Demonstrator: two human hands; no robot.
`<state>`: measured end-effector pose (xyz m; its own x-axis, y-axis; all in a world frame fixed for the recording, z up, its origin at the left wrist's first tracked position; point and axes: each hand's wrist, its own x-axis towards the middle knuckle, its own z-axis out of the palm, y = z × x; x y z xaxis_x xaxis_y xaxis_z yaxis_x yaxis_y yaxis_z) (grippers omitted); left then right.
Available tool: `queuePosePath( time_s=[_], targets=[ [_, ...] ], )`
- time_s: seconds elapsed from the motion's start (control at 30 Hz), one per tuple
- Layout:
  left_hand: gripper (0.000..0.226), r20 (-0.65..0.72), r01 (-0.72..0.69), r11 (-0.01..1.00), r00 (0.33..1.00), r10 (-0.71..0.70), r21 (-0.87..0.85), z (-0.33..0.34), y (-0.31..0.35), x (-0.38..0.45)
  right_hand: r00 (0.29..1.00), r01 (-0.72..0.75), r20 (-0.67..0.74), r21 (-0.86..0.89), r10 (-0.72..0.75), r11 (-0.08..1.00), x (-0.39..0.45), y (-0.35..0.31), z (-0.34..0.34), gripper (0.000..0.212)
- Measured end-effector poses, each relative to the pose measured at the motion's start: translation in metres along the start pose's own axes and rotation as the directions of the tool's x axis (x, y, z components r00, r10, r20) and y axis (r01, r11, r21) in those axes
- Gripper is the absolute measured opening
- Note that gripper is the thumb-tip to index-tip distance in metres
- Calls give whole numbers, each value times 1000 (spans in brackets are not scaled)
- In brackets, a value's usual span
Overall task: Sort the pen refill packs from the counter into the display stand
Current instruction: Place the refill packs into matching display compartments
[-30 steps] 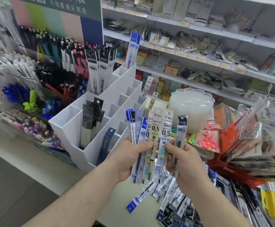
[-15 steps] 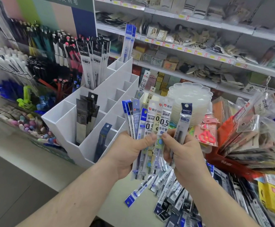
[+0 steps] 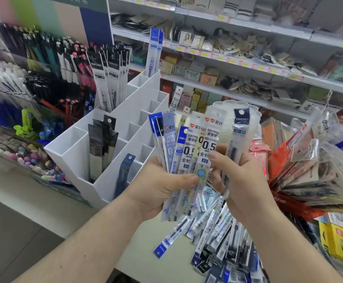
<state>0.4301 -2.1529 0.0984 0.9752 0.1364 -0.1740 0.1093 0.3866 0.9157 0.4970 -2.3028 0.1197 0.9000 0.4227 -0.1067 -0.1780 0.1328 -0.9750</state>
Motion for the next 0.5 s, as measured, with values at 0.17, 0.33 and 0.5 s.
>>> queuePosePath(
  time_s=[0.17, 0.33, 0.5],
  targets=[
    [45, 30, -38, 998, 999, 39, -41, 5, 6, -1, 992, 68, 107, -47, -63, 997, -4, -7, 3, 9],
    [42, 14, -32, 997, 999, 33, -63, 1, 9, -2, 991, 113, 65, 67, -117, 991, -1, -3, -7, 49],
    [50, -8, -20, 999, 1000, 20, -46, 2, 11, -3, 989, 126, 59, 111, -133, 986, 0, -4, -8, 55]
  ],
)
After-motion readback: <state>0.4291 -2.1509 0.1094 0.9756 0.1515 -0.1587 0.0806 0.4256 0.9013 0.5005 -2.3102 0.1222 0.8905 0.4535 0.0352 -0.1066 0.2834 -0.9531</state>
